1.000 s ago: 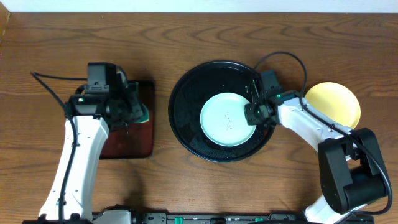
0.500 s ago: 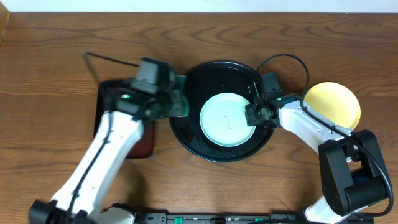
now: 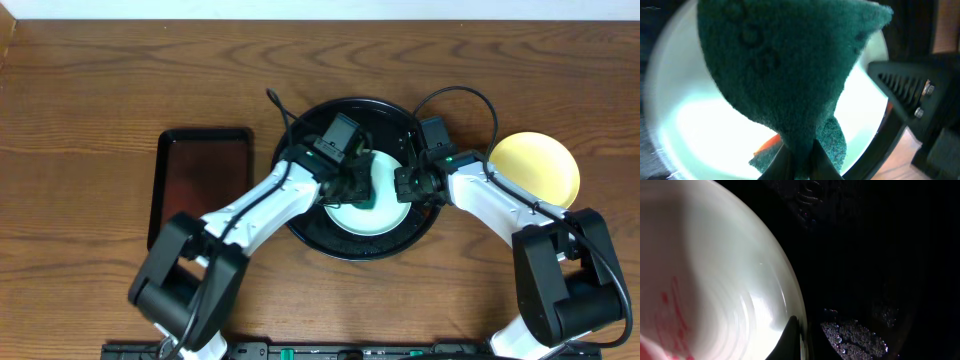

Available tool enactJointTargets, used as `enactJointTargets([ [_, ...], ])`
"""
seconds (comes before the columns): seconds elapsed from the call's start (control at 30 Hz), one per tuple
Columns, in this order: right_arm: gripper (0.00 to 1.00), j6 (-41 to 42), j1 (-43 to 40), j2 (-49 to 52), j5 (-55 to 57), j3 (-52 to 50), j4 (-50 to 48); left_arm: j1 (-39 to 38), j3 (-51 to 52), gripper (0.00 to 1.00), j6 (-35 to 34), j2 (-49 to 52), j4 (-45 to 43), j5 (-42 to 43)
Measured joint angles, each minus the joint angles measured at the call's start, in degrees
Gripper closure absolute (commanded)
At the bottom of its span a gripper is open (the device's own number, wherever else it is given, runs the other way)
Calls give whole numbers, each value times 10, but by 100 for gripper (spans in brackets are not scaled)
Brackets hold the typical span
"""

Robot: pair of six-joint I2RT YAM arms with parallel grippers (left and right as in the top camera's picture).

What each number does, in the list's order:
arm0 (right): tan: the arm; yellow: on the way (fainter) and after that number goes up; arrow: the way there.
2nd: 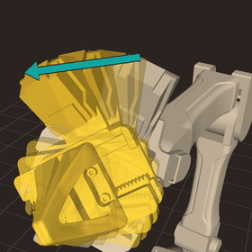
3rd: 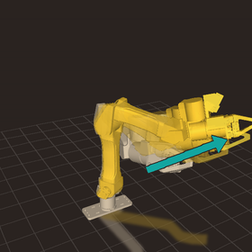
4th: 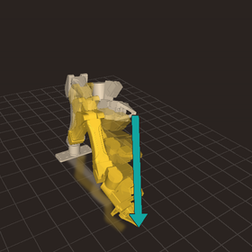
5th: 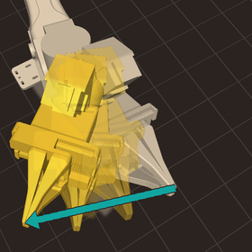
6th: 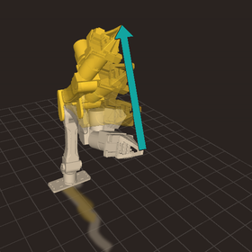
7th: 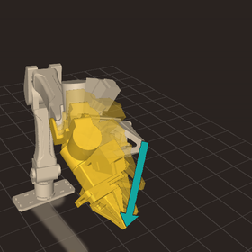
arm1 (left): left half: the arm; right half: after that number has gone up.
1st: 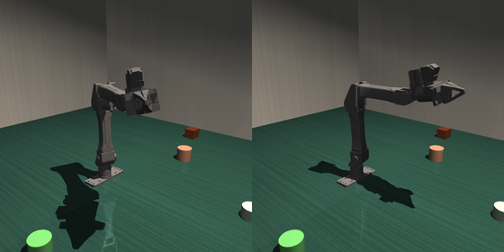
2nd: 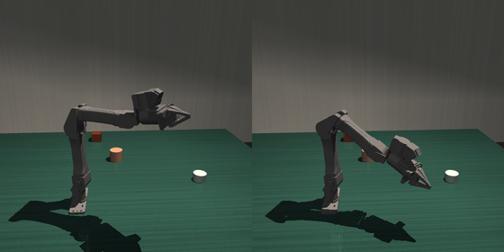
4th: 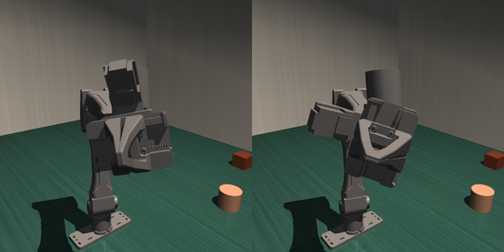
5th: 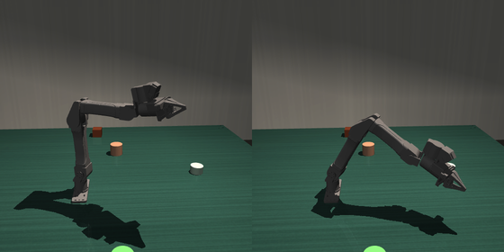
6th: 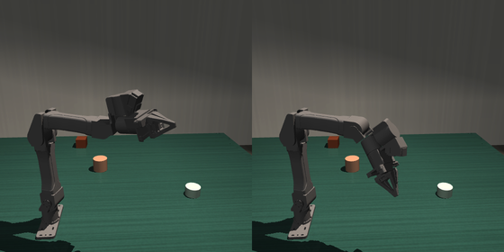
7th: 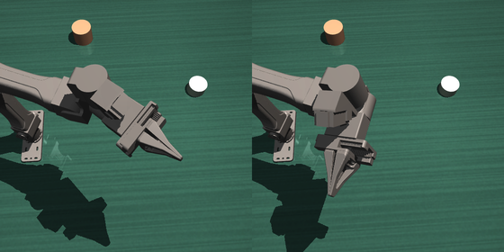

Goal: Clean dirty plates on tray and stack at the side
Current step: 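Scrub the pale green plate with the sponge in the left gripper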

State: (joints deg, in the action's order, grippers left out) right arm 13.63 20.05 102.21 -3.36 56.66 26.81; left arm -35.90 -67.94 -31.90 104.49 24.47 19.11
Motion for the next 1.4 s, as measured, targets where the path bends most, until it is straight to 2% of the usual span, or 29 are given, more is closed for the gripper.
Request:
enactJointTargets([
  [0.3, 99, 0, 0, 0, 0, 0, 2, -3, -5, 92, -58, 63, -37, 34],
  [0.67, 99, 0, 0, 0, 0, 0, 4, 8, -17, 92, -71, 97, -80, 134],
  [0.9, 99, 0, 0, 0, 0, 0, 7, 7, -17, 92, -67, 102, -79, 153],
  [1.17, 99, 5, 0, -3, -16, 1, 20, 16, -52, 92, -56, 96, 69, 90],
  [1.4, 99, 5, 0, -3, -34, 1, 23, 49, -100, 92, -54, 94, 237, -32],
])
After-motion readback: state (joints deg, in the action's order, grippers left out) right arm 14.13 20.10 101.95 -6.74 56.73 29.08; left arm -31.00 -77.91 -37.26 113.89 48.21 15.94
